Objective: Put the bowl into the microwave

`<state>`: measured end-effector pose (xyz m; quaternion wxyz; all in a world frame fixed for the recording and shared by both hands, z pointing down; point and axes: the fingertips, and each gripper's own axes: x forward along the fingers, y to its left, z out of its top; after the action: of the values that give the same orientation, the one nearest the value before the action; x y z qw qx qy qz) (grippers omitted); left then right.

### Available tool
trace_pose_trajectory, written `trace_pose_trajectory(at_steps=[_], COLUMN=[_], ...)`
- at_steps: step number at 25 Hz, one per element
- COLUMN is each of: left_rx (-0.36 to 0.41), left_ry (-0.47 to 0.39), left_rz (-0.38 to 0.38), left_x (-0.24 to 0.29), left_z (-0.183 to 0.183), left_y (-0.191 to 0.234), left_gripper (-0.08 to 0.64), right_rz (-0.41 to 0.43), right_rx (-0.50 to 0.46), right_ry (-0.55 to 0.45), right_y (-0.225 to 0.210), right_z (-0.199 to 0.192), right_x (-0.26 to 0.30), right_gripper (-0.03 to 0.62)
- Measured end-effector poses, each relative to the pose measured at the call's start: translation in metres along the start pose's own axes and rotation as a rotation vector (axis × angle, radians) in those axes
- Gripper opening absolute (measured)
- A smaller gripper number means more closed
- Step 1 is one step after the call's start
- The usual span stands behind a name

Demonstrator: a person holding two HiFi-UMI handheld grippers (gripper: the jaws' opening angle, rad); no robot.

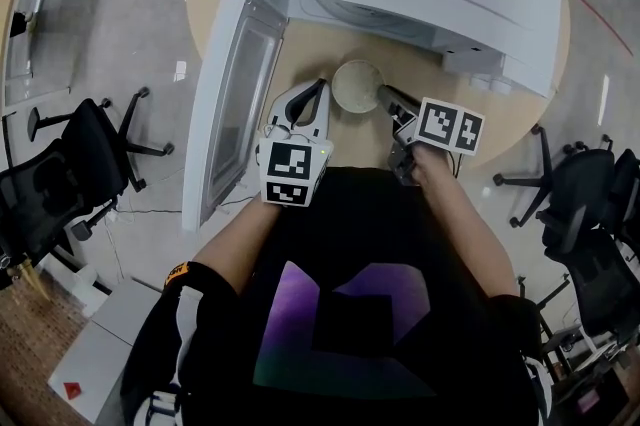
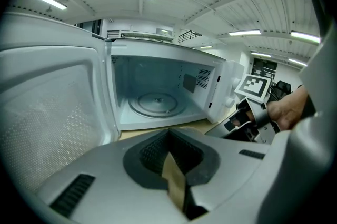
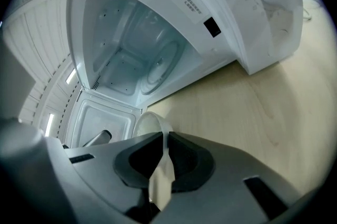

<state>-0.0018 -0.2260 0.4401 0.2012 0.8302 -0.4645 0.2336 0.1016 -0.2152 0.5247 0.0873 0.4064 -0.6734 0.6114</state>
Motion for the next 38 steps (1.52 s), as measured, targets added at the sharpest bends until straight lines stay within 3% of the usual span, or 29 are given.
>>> trace_pose_trajectory(at_steps=[38], left_rx=[0.029], left_ry=[-0.062], left_rz=[0.029], left_x=[0.018], left_z=[0.036], left_y=[0.016], left_gripper=[0.046], right_rz=[0.059], right_rx=[0.177], right_ry=[-0.299], right_y=[0.040], right_z=[0.070], right_x=[-0.028], right_gripper=[0.046])
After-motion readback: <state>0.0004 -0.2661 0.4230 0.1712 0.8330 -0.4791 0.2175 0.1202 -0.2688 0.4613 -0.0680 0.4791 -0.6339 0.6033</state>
